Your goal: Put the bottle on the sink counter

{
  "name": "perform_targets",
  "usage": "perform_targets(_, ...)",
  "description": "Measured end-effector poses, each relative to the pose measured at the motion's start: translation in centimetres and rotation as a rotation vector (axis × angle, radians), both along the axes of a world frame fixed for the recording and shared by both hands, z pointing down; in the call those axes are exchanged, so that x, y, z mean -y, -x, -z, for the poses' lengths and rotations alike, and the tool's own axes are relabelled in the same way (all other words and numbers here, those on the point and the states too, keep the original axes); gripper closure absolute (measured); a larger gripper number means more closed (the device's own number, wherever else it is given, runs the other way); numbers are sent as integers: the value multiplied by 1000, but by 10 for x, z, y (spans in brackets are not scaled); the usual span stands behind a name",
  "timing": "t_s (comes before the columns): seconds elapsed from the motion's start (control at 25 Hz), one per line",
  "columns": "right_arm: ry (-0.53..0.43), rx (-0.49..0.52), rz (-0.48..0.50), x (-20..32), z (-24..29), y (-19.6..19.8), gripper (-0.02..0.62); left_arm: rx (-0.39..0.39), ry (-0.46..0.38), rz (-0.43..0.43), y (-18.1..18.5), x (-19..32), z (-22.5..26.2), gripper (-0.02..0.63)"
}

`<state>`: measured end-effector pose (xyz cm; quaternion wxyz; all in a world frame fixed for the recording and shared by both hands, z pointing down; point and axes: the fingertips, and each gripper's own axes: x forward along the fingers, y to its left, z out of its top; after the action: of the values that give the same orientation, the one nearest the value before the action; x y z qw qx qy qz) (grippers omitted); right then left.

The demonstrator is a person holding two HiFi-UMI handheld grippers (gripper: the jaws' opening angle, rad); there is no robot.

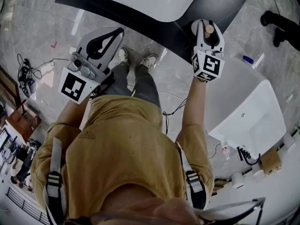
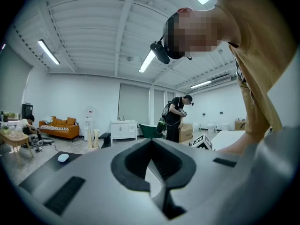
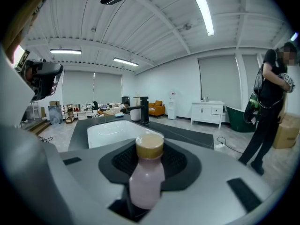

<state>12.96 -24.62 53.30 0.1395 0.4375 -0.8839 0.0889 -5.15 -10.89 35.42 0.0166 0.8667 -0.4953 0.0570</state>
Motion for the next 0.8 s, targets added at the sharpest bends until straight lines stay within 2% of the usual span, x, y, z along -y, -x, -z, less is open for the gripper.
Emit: perform_targets(0.8,6,1,-12,4,-5,-1,476,0,22,0,0,3,-4,604)
